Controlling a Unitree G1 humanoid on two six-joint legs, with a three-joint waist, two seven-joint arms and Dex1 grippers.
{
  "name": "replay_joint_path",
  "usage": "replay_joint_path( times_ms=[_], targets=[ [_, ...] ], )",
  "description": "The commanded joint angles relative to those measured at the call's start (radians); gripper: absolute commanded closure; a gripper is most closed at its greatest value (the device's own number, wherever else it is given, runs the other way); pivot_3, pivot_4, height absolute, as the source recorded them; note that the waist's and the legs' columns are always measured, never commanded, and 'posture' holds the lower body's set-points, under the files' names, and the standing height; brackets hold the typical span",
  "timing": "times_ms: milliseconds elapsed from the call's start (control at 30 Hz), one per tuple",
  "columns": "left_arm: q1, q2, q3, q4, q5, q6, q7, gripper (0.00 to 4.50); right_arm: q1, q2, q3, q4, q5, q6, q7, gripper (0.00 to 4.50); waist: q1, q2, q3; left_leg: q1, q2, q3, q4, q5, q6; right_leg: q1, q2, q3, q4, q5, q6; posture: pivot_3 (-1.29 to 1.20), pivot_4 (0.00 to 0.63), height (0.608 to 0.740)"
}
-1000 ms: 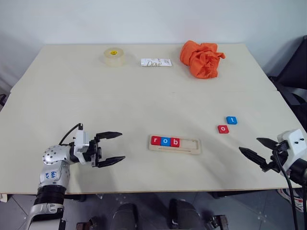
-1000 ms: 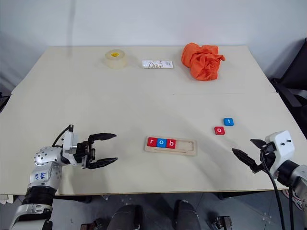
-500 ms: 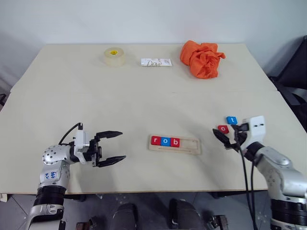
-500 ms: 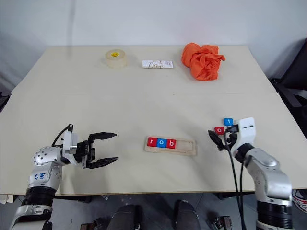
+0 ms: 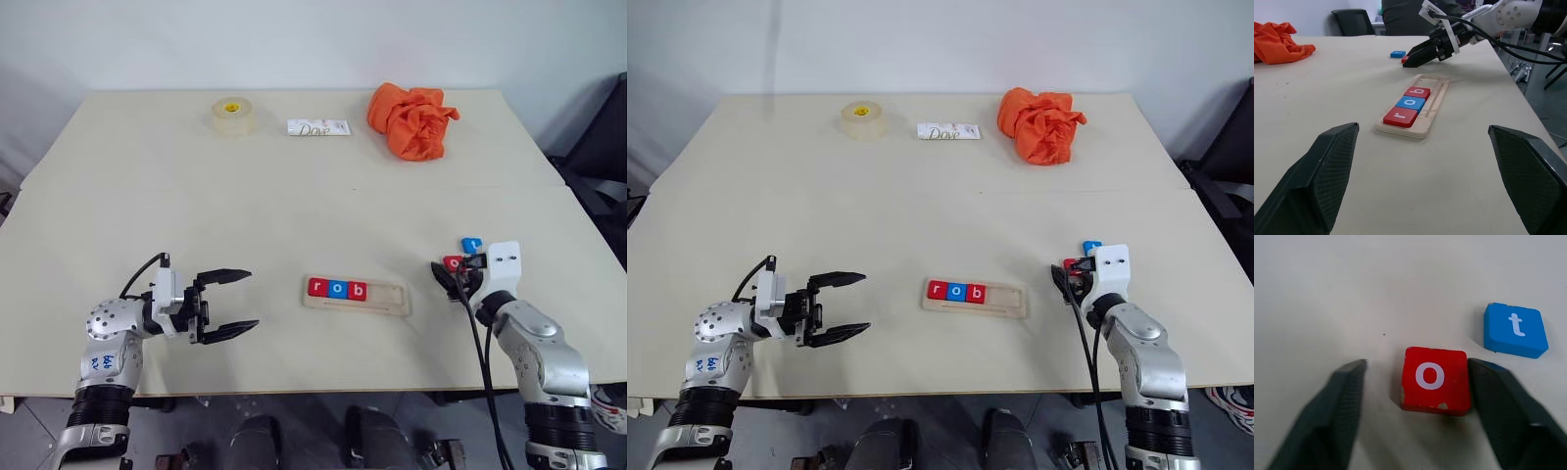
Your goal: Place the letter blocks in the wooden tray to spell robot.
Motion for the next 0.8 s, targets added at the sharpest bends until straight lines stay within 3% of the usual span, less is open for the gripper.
replay_joint_path(
  times_ms=[33,100,400,667,800],
  targets=[
    [-0.012,0.009,0.007,0.000,-0.021,-0.003,-0.016,0.00,0.018,0.011,-0.017,-0.040,-0.016,-0.014,-0.042,2.34,0.000,0.000,0.000,0.000,0.000,0.000,0.000,0.000,0.000,0.000,0.000,0.000,0.000,0.000,0.000,0.00,0.150,0.740],
    [-0.018,0.009,0.007,0.009,-0.020,-0.003,-0.022,0.00,0.019,0.016,-0.027,-0.067,-0.010,-0.002,-0.057,3.02,0.001,0.000,0.000,0.000,0.000,0.000,0.000,0.000,0.000,0.000,0.000,0.000,0.000,0.000,0.000,0.00,0.150,0.740],
    [-0.053,0.011,-0.005,0.045,-0.017,0.005,-0.065,0.00,0.231,0.119,-0.004,-0.500,0.041,0.162,-0.177,3.04,0.001,0.000,0.000,-0.001,0.000,0.000,-0.002,0.000,0.000,-0.001,0.000,0.000,-0.001,0.000,-0.001,0.00,0.150,0.740],
    [-0.071,0.015,-0.015,0.045,-0.015,0.027,-0.086,0.00,0.288,0.164,0.024,-0.562,0.039,0.209,-0.214,3.04,-0.002,0.000,0.000,0.000,0.000,-0.001,-0.001,0.000,0.000,-0.001,0.000,0.000,-0.001,0.000,-0.001,0.00,0.150,0.740],
    [-0.082,0.016,-0.016,0.050,-0.013,0.031,-0.092,0.00,0.291,0.161,0.025,-0.557,0.042,0.202,-0.204,1.68,-0.001,0.000,0.000,0.000,0.000,-0.001,-0.001,0.000,0.000,-0.001,0.000,0.000,-0.001,0.000,-0.001,0.00,0.150,0.740]
  ],
)
